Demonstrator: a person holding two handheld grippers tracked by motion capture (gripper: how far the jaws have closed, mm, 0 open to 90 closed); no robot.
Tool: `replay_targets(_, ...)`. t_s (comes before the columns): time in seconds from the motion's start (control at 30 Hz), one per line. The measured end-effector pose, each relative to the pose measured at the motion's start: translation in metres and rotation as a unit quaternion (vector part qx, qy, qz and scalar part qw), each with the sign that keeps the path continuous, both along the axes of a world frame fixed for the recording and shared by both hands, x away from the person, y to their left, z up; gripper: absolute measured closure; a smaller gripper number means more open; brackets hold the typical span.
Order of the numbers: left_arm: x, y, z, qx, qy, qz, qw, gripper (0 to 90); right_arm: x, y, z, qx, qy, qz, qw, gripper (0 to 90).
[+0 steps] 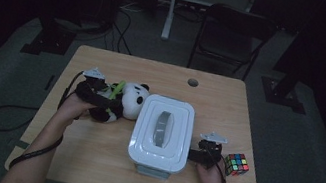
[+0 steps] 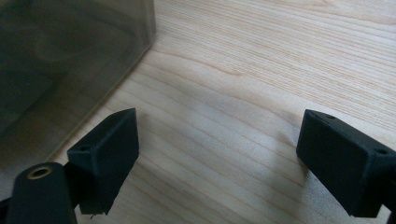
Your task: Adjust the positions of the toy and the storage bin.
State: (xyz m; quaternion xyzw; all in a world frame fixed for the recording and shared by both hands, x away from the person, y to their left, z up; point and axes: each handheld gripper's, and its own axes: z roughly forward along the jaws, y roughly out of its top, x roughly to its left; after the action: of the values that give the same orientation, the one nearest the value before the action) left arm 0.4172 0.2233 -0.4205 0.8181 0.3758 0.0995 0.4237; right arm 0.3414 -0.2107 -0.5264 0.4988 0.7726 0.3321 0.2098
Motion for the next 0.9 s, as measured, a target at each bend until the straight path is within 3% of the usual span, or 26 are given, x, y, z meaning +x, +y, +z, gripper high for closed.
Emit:
replay_targets(0.1, -0.005, 0.002, 0.005, -0.009, -0.006, -0.003, 0.9999, 8.2, 0.0, 0.0, 0.0, 0.0, 0.0, 0.0, 1.0, 12.7)
replay_targets(0.13, -0.008, 0.003, 0.006, -0.015, -0.007, -0.005, 0.9999, 1.4, 0.0, 0.0, 0.0, 0.0, 0.0, 0.0, 1.0, 12.7)
replay_targets(0.17, -0.009, 0.004, 0.007, -0.015, -0.01, -0.004, 0.9998, 0.9, 0.0, 0.0, 0.0, 0.0, 0.0, 0.0, 1.0, 12.7)
replay_targets(0.4, -0.027, 0.002, 0.013, -0.009, -0.044, -0.022, 0.9987, 1.0, 0.0, 0.0, 0.0, 0.0, 0.0, 0.0, 1.0, 12.8)
replay_targets(0.7, -0.05, -0.006, 0.013, -0.007, -0.058, -0.052, 0.997, 1.1, 0.0, 0.0, 0.0, 0.0, 0.0, 0.0, 1.0, 12.8)
replay_targets(0.9, -0.068, -0.013, 0.006, 0.003, -0.063, -0.078, 0.9949, 1.0, 0.0, 0.0, 0.0, 0.0, 0.0, 0.0, 1.0, 12.7)
